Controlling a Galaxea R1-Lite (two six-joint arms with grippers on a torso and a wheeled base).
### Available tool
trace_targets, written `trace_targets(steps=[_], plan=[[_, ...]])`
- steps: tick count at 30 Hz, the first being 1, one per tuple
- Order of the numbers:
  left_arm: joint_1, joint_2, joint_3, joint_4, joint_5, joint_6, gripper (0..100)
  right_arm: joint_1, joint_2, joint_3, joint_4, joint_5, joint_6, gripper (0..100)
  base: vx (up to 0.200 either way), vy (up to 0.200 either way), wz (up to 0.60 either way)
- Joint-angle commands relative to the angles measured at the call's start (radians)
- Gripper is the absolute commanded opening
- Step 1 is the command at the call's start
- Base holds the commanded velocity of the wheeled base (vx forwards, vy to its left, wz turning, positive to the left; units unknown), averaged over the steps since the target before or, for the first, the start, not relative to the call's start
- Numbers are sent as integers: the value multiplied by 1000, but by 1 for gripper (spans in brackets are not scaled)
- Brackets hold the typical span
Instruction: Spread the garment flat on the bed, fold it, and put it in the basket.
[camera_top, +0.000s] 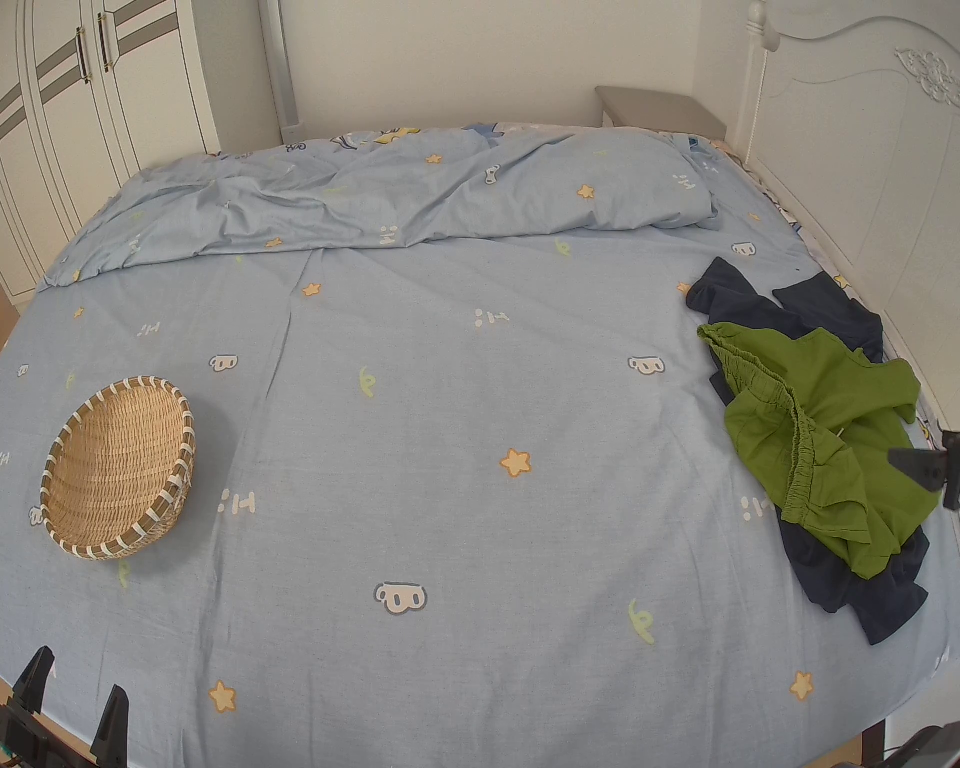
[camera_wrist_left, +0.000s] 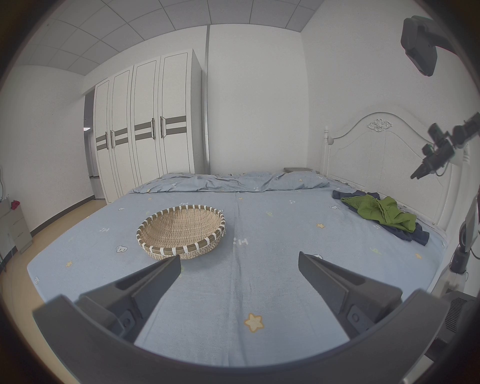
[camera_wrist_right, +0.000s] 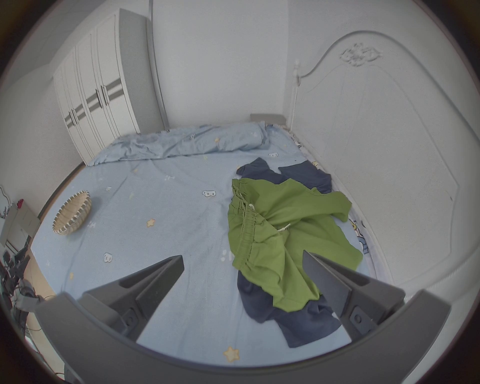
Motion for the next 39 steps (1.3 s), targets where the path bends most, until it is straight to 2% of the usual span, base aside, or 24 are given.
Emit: trace_targets(steps=[1, 5, 6, 14, 30, 31, 39], plan=[[0, -16, 18, 0, 0, 0, 100, 6, 582, -339, -31, -24, -25, 100, 0, 0, 0], [0, -16, 18, 0, 0, 0, 100, 31, 671, -348, -103, -49, -14, 100, 0, 0, 0], [0, -16, 18, 0, 0, 0, 100, 35, 724, -350, -152, -87, -11, 100, 0, 0, 0], [0, -16, 18, 0, 0, 0, 100, 24, 850, -370, -285, -151, -11, 100, 0, 0, 0], [0, -16, 18, 0, 0, 0, 100, -11, 892, -413, -285, -157, -5, 100, 0, 0, 0], [-2, -16, 18, 0, 0, 0, 100, -14, 893, -413, -289, -157, -5, 0, 0, 0, 0], [0, -16, 18, 0, 0, 0, 100, -17, 901, -416, -282, -156, -5, 0, 0, 0, 0]])
